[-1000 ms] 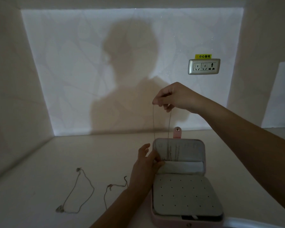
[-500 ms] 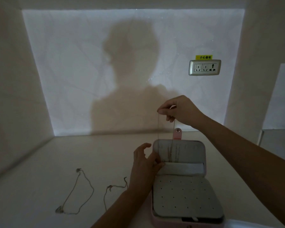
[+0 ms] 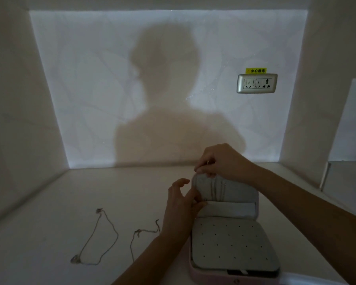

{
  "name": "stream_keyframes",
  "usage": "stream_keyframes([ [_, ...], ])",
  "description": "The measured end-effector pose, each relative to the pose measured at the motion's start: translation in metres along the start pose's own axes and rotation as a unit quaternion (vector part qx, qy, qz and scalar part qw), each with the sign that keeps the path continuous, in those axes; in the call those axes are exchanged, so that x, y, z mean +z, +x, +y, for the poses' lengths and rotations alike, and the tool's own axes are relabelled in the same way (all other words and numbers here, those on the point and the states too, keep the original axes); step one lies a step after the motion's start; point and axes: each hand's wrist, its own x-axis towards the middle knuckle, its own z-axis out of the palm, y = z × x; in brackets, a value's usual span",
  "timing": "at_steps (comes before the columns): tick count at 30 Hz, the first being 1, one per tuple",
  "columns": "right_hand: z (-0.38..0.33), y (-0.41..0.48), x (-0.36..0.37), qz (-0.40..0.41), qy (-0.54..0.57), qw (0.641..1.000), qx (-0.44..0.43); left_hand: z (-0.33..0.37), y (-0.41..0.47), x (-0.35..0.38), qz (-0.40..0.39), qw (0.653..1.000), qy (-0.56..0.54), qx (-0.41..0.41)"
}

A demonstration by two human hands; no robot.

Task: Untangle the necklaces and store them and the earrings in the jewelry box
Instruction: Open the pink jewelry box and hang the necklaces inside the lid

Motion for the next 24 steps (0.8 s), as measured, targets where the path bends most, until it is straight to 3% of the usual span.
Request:
stream_keyframes([
  [3,0.006,-0.004,0.011,0.043,-0.106,0.991,-0.072,-0.001,0.0,0.0,-0.002,1.0,0.0,-0.005],
  [10,0.015,-0.008,0.026,0.084,-0.221,0.959,-0.157,-0.002,-0.001,0.0,-0.008,1.0,0.0,-0.008],
  [24,0.032,-0.014,0.043,0.103,-0.133,0.977,-0.131,-0.003,0.0,0.002,-0.03,0.999,-0.018,-0.029],
])
